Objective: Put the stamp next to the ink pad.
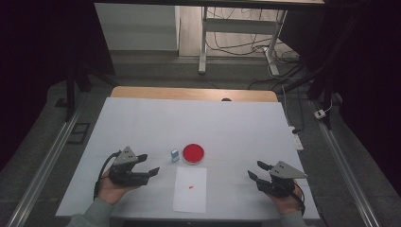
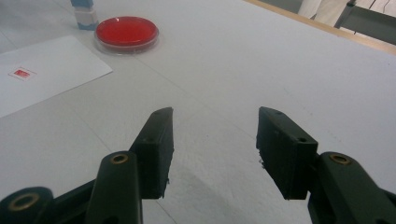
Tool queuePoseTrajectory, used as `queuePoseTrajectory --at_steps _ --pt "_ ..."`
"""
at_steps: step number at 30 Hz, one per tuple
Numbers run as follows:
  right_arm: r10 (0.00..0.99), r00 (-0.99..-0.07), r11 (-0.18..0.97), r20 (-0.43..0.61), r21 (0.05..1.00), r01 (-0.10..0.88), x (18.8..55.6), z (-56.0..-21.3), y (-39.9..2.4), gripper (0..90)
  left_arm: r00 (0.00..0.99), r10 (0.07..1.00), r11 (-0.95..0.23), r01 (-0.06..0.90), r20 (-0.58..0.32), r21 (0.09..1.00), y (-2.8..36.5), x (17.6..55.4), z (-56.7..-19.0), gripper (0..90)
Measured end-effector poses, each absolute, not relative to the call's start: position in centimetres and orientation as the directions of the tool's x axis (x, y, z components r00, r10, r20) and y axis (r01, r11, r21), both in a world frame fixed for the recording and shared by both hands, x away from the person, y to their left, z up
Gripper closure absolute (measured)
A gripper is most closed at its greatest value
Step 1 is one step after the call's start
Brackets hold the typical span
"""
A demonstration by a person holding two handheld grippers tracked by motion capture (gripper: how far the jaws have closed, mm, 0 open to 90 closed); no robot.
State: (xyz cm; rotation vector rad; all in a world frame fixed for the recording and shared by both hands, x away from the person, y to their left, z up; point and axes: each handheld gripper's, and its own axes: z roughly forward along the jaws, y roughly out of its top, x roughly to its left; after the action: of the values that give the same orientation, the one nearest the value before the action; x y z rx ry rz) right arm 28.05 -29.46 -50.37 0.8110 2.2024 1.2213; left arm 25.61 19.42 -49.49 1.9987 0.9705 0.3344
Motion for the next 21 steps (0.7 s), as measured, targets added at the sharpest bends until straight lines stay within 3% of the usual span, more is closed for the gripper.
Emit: queuePoseTrajectory --at_steps 21 --pt "0.7 -0.699 0.436 -0.148 0.864 0.254 27.9 -50.2 -29.9 45.8 0.64 0.756 -0.29 0.516 -0.138 0.806 20.7 24.5 -49.7 30.2"
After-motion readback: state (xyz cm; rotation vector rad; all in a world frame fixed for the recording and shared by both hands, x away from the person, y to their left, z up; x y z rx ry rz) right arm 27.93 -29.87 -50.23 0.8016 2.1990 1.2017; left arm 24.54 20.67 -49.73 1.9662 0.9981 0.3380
